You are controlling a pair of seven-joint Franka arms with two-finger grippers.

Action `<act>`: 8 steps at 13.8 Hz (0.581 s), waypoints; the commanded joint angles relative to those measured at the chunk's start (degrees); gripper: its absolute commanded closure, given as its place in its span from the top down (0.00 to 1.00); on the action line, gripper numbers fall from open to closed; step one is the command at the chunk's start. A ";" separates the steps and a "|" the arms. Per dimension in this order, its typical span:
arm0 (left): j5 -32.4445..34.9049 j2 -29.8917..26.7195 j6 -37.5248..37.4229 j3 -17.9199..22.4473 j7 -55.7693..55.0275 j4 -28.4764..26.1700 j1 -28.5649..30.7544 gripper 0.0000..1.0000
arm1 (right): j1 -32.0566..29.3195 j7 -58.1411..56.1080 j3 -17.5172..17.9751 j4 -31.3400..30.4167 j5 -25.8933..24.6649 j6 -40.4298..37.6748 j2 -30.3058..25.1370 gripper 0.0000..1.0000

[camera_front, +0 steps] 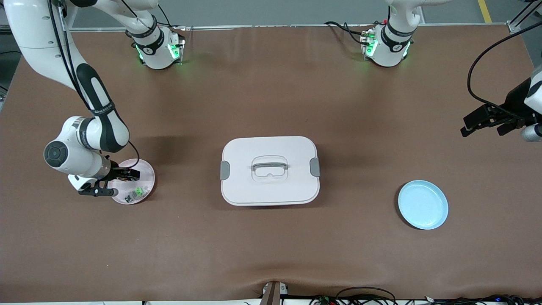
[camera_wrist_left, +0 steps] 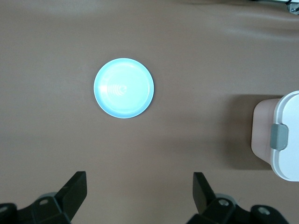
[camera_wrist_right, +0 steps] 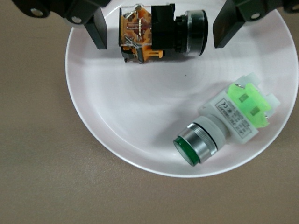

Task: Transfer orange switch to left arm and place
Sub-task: 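Close the right gripper on the black-orange switch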

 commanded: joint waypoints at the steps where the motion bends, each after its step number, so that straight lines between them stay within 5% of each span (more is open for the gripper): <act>1: -0.20 0.43 -0.95 -0.10 1.42 1.05 0.19 1.00 | -0.59 -1.38 0.42 -1.27 0.89 2.19 0.33 1.00; 7: -0.20 0.43 -0.95 -0.10 1.42 1.14 0.28 1.00 | -0.59 -1.38 0.42 -1.54 0.89 2.90 0.33 1.00; 8: -0.20 0.43 -0.95 -0.10 1.42 1.14 0.36 1.00 | -0.68 -1.38 0.42 -1.54 0.89 2.81 0.42 0.93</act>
